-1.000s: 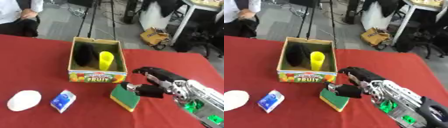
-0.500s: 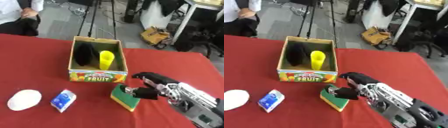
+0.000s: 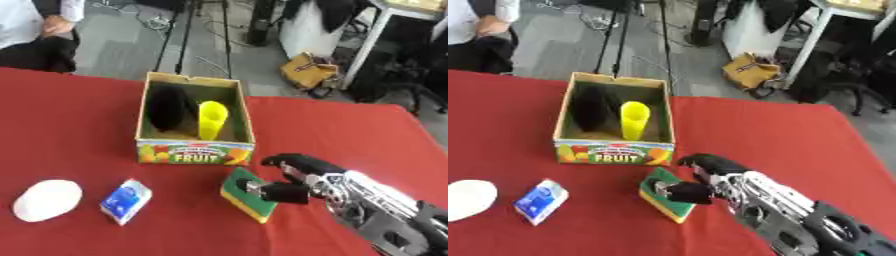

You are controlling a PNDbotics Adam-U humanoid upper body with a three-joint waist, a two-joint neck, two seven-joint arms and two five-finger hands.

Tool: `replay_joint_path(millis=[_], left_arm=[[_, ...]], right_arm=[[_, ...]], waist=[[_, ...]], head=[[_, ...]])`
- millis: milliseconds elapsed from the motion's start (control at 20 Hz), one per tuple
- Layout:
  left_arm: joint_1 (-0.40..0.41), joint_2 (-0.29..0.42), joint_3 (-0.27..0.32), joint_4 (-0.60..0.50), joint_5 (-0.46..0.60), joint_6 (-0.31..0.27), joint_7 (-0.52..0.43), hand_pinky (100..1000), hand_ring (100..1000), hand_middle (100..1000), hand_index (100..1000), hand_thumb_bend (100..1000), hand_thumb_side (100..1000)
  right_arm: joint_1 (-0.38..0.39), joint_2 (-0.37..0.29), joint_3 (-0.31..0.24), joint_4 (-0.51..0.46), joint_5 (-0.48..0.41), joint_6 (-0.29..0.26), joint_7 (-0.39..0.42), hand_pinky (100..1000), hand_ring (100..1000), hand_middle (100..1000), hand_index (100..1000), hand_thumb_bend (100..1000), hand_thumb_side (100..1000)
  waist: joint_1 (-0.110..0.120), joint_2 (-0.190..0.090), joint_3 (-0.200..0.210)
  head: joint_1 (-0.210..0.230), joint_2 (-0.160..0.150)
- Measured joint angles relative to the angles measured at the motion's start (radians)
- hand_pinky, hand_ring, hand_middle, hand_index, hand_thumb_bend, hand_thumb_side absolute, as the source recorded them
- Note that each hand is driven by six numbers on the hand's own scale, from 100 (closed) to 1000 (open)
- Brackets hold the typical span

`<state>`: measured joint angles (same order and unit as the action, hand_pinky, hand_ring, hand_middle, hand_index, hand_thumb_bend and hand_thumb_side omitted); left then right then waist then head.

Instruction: Pick up objects on the table and place them in the box.

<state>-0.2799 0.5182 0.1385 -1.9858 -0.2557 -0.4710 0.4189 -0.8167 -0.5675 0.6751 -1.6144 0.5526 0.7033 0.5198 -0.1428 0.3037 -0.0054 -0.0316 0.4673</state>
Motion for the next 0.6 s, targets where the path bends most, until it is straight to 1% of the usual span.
replay_joint_path(millis=[200,500,600], left_arm=[[-0.001,0.0,0.0,0.0,0.0,0.001,-0.005,1000,1000,935,965,100,1000],[-0.002,0.0,0.0,0.0,0.0,0.0,-0.009,1000,1000,933,963,100,1000],[-0.002,0.0,0.0,0.0,0.0,0.0,-0.009,1000,1000,932,962,100,1000]], right_arm=[[0.002,0.0,0.004,0.0,-0.018,-0.012,0.012,968,1000,965,1000,614,990],[0.008,0.0,0.014,0.005,-0.026,-0.034,0.034,970,1000,966,1000,628,979],[0.008,0.0,0.016,0.009,-0.026,-0.041,0.041,972,1000,968,1000,641,960]], waist=[[0.0,0.0,0.0],[0.0,0.001,0.003],[0.0,0.002,0.004]], head=[[0.0,0.0],[-0.001,0.0],[-0.002,0.0]])
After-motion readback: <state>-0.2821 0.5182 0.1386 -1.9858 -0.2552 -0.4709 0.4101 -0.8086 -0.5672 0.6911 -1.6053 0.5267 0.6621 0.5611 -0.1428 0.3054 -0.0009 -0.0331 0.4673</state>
